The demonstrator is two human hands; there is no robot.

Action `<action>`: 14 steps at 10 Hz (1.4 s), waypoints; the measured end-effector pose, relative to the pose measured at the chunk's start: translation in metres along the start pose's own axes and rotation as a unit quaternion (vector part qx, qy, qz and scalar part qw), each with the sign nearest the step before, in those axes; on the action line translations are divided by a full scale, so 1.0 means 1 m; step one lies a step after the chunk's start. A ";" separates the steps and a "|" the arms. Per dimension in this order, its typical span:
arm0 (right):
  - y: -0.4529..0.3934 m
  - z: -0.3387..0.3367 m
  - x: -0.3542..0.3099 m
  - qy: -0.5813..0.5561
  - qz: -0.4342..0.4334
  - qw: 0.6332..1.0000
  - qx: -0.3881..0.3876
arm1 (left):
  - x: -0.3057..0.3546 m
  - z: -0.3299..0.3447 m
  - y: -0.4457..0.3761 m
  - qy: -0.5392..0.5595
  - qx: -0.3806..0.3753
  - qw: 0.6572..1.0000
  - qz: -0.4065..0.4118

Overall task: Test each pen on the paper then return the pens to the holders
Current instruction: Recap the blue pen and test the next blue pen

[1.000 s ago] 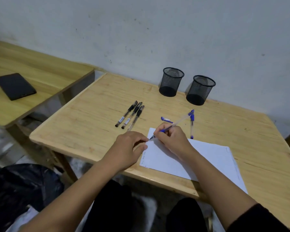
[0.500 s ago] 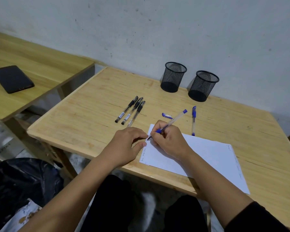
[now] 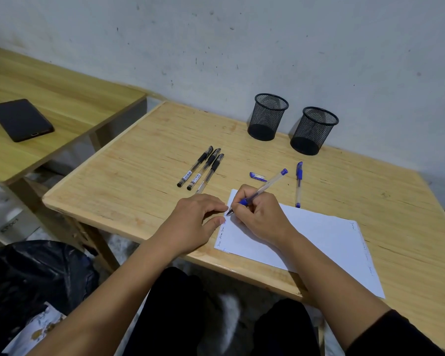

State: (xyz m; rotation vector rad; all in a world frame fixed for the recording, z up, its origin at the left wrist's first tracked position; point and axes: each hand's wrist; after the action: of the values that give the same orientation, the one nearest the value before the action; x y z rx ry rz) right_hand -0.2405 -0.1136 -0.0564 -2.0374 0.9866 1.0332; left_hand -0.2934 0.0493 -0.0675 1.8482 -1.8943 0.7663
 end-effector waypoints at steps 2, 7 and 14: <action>0.000 0.000 -0.001 -0.003 -0.012 1.000 0.010 | 0.000 0.000 0.000 -0.001 -0.003 1.000 0.000; 0.000 0.000 -0.004 -0.002 -0.019 1.000 0.010 | 0.001 -0.001 0.000 -0.006 -0.003 1.000 -0.010; -0.003 -0.020 -0.013 -0.183 0.064 0.956 0.221 | 0.018 -0.009 -0.016 0.059 0.008 0.997 -0.043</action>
State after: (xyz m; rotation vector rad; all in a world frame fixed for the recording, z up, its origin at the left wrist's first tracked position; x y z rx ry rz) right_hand -0.2363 -0.1238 -0.0347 -1.3760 1.0467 1.0912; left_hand -0.2795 0.0410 -0.0473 1.8403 -1.7288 0.8441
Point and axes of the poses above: each hand's wrist, its own y-axis away from the middle knuckle, its own z-axis out of the palm, x = y × z, and after that the axes turned 8 degrees about -z, right-handed
